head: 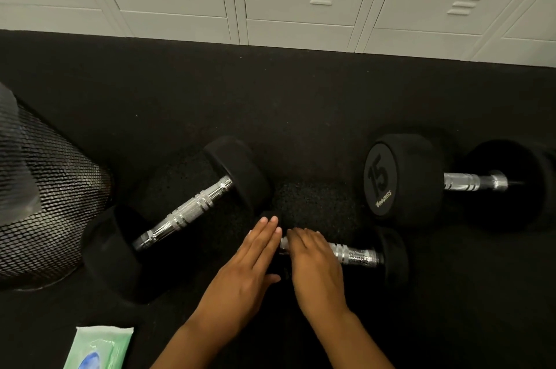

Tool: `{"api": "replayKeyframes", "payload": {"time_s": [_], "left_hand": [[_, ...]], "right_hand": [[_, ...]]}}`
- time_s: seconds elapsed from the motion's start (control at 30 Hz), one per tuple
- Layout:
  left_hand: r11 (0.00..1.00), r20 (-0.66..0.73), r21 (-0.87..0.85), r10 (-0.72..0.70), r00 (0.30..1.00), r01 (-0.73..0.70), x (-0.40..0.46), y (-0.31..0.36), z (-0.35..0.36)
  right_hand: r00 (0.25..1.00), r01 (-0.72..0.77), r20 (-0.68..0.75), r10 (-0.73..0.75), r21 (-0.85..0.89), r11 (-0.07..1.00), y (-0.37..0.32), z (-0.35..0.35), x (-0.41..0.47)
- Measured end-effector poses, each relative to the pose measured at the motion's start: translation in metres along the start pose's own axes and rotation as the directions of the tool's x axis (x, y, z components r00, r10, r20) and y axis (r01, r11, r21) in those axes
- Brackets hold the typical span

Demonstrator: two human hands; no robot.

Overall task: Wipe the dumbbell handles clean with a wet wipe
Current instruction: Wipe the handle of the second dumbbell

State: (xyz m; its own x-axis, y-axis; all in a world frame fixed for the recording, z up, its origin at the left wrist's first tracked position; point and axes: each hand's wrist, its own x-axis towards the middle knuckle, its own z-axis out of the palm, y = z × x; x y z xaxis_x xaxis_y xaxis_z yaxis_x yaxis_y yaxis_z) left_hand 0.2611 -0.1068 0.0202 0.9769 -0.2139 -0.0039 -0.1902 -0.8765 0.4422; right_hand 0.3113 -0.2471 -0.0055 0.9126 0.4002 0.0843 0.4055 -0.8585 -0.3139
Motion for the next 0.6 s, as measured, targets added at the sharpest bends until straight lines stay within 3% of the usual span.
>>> {"api": "replayKeyframes", "payload": {"time_s": [0.07,0.2,0.3,0.47,0.6], "left_hand": [[1.000,0.012,-0.028,-0.013,1.000,0.013,0.002,0.000,-0.001],[0.997,0.020,-0.076,-0.014,1.000,0.015,0.002,-0.002,-0.001],[0.996,0.015,-0.081,-0.025,1.000,0.026,0.002,-0.001,0.000],[0.991,-0.025,0.133,-0.019,0.999,0.023,0.004,0.007,0.006],[0.969,-0.041,0.245,-0.004,0.999,0.014,-0.001,0.006,0.010]], "right_hand": [[1.000,-0.007,-0.025,0.007,0.021,1.000,-0.006,0.001,-0.002],[0.985,0.173,-0.006,-0.173,0.019,0.985,0.020,-0.004,-0.017],[0.996,0.090,0.018,-0.091,0.040,0.995,0.022,-0.011,-0.006],[0.998,-0.063,0.013,0.062,0.023,0.998,-0.012,-0.002,0.005],[0.994,0.107,-0.018,-0.107,-0.012,0.994,0.006,-0.004,-0.019]]}}
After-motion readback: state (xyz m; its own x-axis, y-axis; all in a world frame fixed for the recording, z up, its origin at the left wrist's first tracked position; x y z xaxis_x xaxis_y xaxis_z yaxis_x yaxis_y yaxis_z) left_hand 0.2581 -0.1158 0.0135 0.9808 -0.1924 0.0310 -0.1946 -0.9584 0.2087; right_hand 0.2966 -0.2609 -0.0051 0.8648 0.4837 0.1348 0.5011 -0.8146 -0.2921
